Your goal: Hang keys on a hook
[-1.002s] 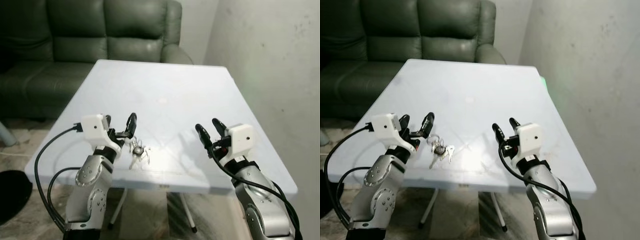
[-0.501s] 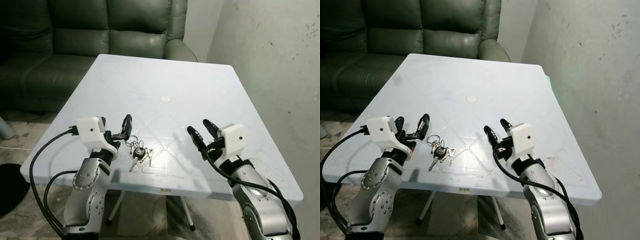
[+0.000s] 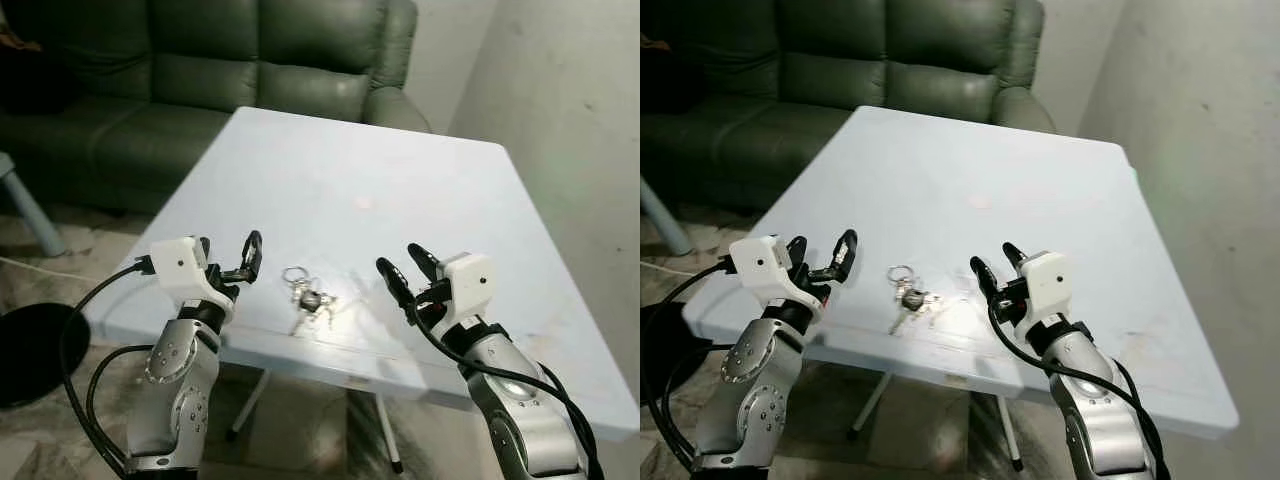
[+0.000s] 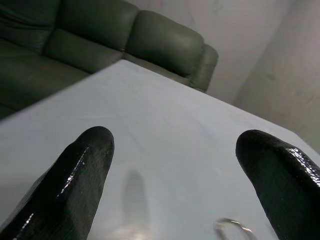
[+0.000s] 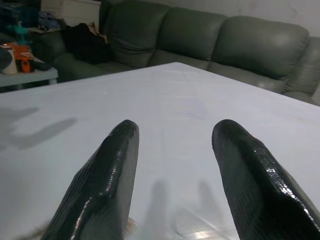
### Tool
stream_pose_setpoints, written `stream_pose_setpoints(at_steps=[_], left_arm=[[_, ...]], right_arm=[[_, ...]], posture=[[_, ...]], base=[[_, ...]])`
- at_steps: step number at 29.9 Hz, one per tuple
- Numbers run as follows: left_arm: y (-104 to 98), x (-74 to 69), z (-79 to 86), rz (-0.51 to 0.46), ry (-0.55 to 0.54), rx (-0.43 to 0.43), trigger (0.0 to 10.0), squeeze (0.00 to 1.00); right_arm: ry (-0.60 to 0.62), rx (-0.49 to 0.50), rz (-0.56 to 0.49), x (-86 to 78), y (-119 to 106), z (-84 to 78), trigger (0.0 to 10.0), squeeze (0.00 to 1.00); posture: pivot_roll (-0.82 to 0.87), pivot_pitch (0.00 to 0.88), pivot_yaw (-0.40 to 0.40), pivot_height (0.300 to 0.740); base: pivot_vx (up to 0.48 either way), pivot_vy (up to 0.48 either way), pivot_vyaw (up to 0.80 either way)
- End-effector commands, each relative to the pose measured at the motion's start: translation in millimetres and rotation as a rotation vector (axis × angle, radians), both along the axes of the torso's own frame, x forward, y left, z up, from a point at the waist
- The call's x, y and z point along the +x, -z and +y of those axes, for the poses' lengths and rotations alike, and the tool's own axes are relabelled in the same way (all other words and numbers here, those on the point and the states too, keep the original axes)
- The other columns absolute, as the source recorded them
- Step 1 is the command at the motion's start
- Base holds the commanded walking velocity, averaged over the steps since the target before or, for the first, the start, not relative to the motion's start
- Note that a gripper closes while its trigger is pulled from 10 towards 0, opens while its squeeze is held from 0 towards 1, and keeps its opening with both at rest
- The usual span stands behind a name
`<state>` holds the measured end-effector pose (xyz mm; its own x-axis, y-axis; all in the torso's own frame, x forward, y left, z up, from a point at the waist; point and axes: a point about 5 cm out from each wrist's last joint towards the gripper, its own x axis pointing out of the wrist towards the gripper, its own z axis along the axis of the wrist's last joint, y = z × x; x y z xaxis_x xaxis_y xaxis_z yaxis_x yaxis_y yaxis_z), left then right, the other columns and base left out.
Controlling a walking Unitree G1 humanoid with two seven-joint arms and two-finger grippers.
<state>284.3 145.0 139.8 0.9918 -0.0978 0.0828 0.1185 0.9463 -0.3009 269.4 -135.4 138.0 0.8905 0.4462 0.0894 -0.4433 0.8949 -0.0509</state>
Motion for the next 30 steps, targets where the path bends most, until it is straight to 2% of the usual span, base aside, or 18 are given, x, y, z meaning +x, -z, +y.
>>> stream_pose_setpoints(at_steps=[1, 18, 30], left_arm=[[-4.1, 0.0, -2.6, -0.013, 0.009, -0.009, 10.0, 0.00], [-4.0, 0.3, -2.8, -0.008, 0.004, -0.015, 10.0, 0.00], [-3.3, 1.2, -1.5, 0.000, -0.017, -0.006, 10.0, 0.00]], right_arm=[[-0.009, -0.001, -0.010, -1.2, -3.8, -0.5, 10.0, 0.00], [-0.015, 0.002, -0.008, -2.3, -4.8, 0.8, 10.0, 0.00], [-0.015, 0.006, -0.004, -1.9, -5.5, 0.8, 10.0, 0.00]], posture=[[-0.02, 0.000, -0.082, 0.740], [-0.02, 0.000, -0.085, 0.740], [-0.02, 0.001, -0.088, 0.740]], base=[[0.000, 0.439, 0.00], [0.000, 0.440, 0.00], [0.000, 0.000, 0.00]])
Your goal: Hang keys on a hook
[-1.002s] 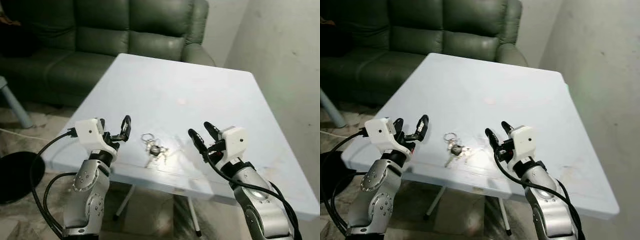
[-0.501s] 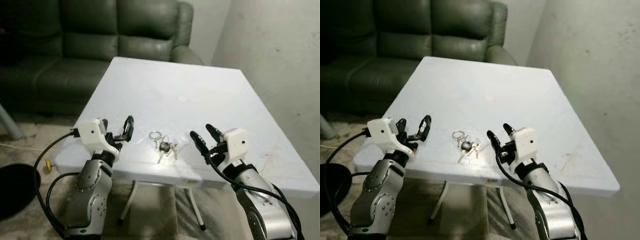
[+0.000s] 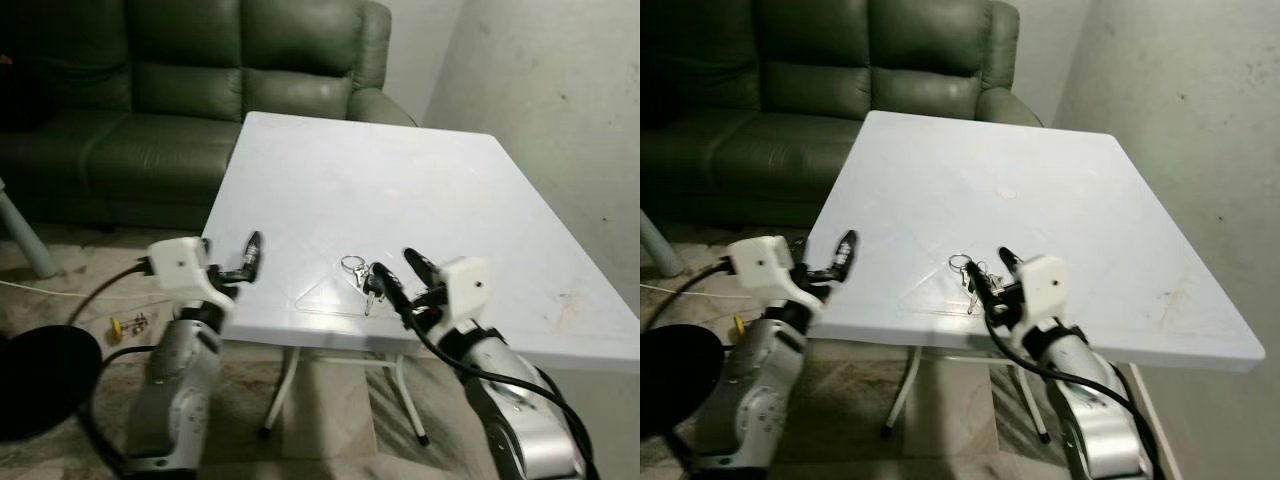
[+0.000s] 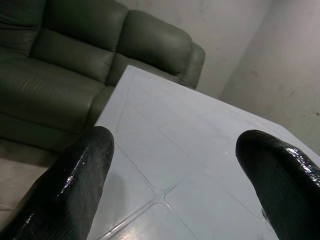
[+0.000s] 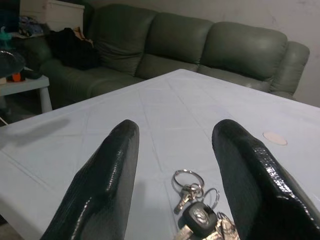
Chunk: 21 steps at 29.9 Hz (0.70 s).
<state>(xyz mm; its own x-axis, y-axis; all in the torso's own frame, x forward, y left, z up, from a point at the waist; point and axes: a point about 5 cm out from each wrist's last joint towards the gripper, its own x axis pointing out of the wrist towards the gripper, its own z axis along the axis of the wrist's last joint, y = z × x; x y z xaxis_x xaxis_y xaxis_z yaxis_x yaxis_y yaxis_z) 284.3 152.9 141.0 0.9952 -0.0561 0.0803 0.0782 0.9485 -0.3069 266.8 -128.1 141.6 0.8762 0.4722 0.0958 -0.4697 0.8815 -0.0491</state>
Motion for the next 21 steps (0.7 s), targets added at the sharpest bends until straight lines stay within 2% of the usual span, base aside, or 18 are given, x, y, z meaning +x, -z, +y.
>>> stream_pose_setpoints(at_steps=[1, 10, 15, 17, 21], left_arm=[[-2.3, 1.3, -9.3, -0.004, 0.023, 0.000, 10.0, 0.00], [-5.0, -0.4, -9.8, -0.025, 0.038, 0.014, 10.0, 0.00], [-4.5, 0.3, -9.8, -0.019, 0.028, 0.012, 10.0, 0.00], [-4.5, 0.2, -8.8, -0.022, 0.013, -0.021, 10.0, 0.00], [-4.8, -0.4, -10.2, -0.029, 0.017, -0.010, 10.0, 0.00]], right_arm=[[0.015, 0.001, 0.002, 0.8, -1.9, -6.6, 10.0, 0.00], [0.017, -0.003, -0.001, 0.4, -2.6, -7.0, 10.0, 0.00], [0.018, -0.002, 0.000, 0.7, -2.7, -7.3, 10.0, 0.00], [0.018, -0.004, 0.001, 0.3, -2.3, -7.6, 10.0, 0.00], [0.020, -0.006, 0.008, 0.2, -1.1, -10.0, 10.0, 0.00]], posture=[[-0.02, 0.001, -0.089, 0.740], [-0.02, 0.004, -0.090, 0.740], [-0.03, 0.006, -0.091, 0.740], [-0.03, 0.006, -0.091, 0.740], [-0.03, 0.006, -0.091, 0.740]], base=[[0.000, 0.000, 0.00], [0.000, 0.000, 0.00], [0.000, -0.480, 0.00], [0.000, 0.000, 0.00], [0.000, 0.000, 0.00]])
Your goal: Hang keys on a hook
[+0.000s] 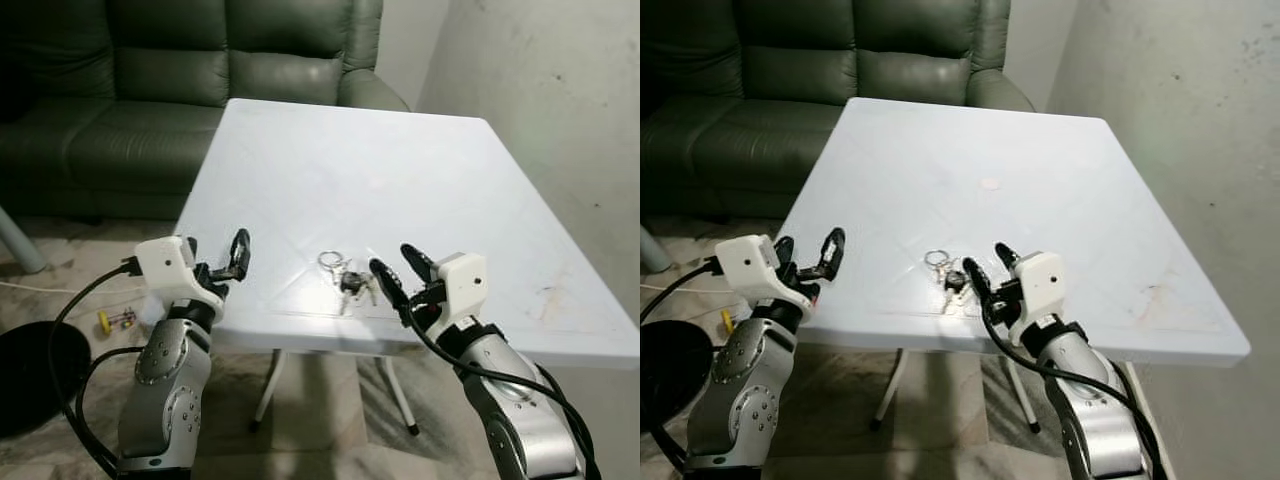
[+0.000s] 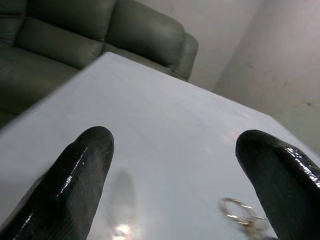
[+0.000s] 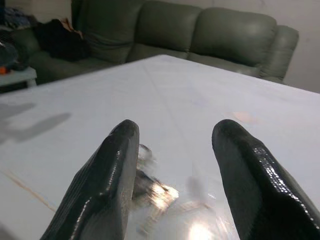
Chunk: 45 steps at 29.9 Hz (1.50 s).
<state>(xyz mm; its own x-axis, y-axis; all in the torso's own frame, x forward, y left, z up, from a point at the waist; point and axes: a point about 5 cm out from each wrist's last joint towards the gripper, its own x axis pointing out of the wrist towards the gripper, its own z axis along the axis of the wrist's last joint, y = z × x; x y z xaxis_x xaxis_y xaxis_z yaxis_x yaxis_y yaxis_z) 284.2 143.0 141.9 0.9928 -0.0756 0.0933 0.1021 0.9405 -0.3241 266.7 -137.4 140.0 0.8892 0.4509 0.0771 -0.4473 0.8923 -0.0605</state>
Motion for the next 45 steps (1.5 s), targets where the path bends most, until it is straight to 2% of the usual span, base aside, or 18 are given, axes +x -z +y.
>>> stream_pose_setpoints(at_steps=[1, 4, 5, 6, 10, 11, 12, 19, 21, 29, 31, 36, 37, 45], left_arm=[[-4, -0.5, -0.8, -0.019, -0.002, 0.011, 10.0, 0.00], [-5, -2.3, -3.8, -0.037, 0.018, 0.065, 10.0, 0.00], [-5, -2.8, -5.1, -0.039, 0.027, 0.070, 10.0, 0.00], [-5, -3.8, -6.7, -0.045, 0.038, 0.081, 10.0, 0.00], [-4, -7.3, -13.4, -0.058, 0.083, 0.122, 10.0, 0.00], [-3, -8.2, -14.9, -0.058, 0.093, 0.127, 10.0, 0.00], [-2, -9.7, -17.8, -0.060, 0.109, 0.141, 10.0, 0.00], [2, -15.6, -26.2, -0.064, 0.158, 0.197, 10.0, 0.00], [5, -19.3, -29.2, -0.067, 0.179, 0.225, 10.0, 0.00], [13, -30.1, -37.1, -0.067, 0.233, 0.289, 10.0, 0.00], [15, -36.2, -41.1, -0.067, 0.245, 0.301, 10.0, 0.00], [15, -41.3, -44.6, -0.070, 0.263, 0.305, 10.0, 0.00], [14, -44.4, -46.6, -0.074, 0.273, 0.305, 10.0, 0.00], [13, -49.5, -48.7, -0.067, 0.278, 0.292, 10.0, 0.00]], right_arm=[[-0.006, 0.011, 0.000, 0.4, -3, -1.2, 10.0, 0.00], [-0.027, 0.009, 0.014, 0.1, -1, -2.7, 10.0, 0.00], [-0.031, 0.008, 0.011, 0.1, -1, -3.4, 10.0, 0.08], [-0.048, 0.020, 0.009, -0.4, -2, -3.6, 10.0, 1.00], [-0.073, -0.027, 0.007, 1.1, -2, -4.6, 10.0, 1.00], [-0.078, -0.044, 0.006, 2.4, -1, -4.7, 10.0, 0.41], [-0.093, -0.069, 0.002, 5.2, -2, -4.0, 10.0, 0.00], [-0.140, -0.099, 0.001, 12.3, -3, 4.9, 10.0, 0.00], [-0.167, -0.119, 0.005, 14.4, 0, 12.5, 10.0, 0.00], [-0.169, -0.157, 0.007, 26.9, 2, 25.4, 10.0, 0.00], [-0.131, -0.154, 0.037, 37.8, 2, 29.2, 10.0, 0.00], [-0.105, -0.146, 0.071, 45.8, 4, 33.1, 10.0, 0.00], [-0.069, -0.142, 0.085, 52.1, 4, 36.2, 10.0, 0.00], [0.057, -0.114, 0.186, 67.4, 11, 44.5, 10.0, 0.00]], posture=[[-0.03, 0.007, -0.092, 0.740], [-0.03, 0.010, -0.093, 0.740], [-0.03, 0.010, -0.093, 0.740], [-0.03, 0.010, -0.093, 0.740], [-0.03, 0.015, -0.093, 0.740], [-0.03, 0.015, -0.093, 0.740], [-0.03, 0.017, -0.093, 0.740], [-0.02, 0.020, -0.095, 0.740], [-0.02, 0.020, -0.095, 0.740], [0.01, 0.035, -0.105, 0.740], [0.02, 0.045, -0.110, 0.740], [0.03, 0.056, -0.115, 0.740], [0.04, 0.064, -0.117, 0.740], [0.05, 0.075, -0.124, 0.740]], base=[[0.000, 0.000, 0.00], [0.000, 0.000, 0.00], [0.000, 0.000, 0.00], [0.000, 0.000, 0.00], [0.000, 0.000, 0.00], [0.000, 0.000, 0.00], [0.000, 0.000, 0.00], [0.000, 0.000, 0.00], [0.000, 0.000, 0.00], [0.000, 0.000, 0.00], [0.000, 0.000, 0.00], [0.000, 0.000, 0.00], [0.000, 0.000, 0.00], [0.000, 0.000, 0.00]])
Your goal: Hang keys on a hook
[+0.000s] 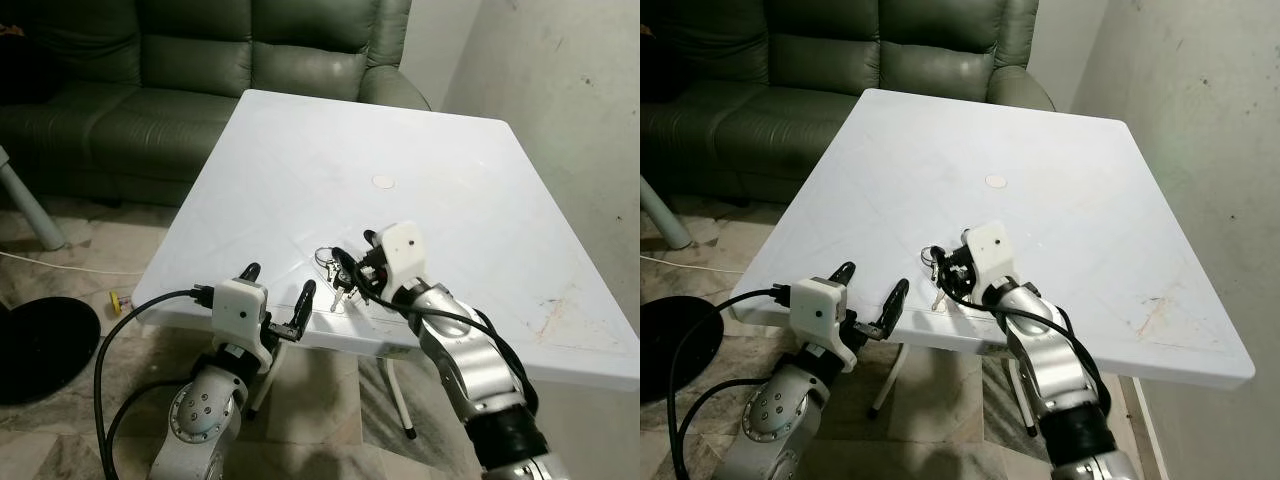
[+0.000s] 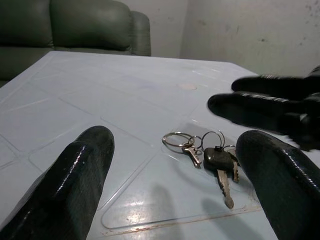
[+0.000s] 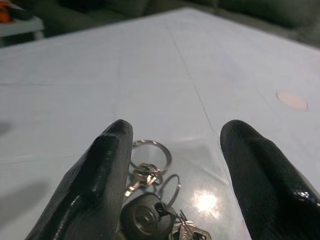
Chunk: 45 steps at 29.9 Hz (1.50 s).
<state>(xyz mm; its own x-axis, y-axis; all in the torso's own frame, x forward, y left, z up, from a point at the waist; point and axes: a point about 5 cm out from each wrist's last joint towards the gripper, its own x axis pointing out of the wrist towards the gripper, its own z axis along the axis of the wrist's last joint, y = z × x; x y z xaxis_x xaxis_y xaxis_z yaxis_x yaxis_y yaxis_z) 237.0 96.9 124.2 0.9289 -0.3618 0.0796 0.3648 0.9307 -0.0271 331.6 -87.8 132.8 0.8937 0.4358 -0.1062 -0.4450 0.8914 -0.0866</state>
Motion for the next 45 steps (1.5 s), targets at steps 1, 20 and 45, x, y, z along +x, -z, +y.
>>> stream_pose_setpoints(at_steps=[1, 20, 45], left_arm=[[-4, -2.8, -2.8, -0.011, 0.013, -0.008, 10.0, 0.00], [-5, -11.6, -6.0, 0.012, 0.020, -0.025, 10.0, 0.00], [-7, -14.7, -2.5, 0.031, -0.011, -0.047, 10.0, 0.00]], right_arm=[[0.047, -0.010, 0.036, 2.7, 5, -4.4, 10.0, 0.00], [0.122, -0.011, 0.153, -3.3, 26, 16.4, 10.0, 0.00], [0.173, 0.067, 0.168, -2.0, 18, 26.5, 3.2, 0.00]], posture=[[0.06, 0.077, -0.125, 0.740], [0.06, 0.094, -0.129, 0.740], [0.07, 0.116, -0.133, 0.740]], base=[[0.000, 0.000, 0.00], [0.000, 0.000, 0.00], [0.000, 0.000, 0.00]])
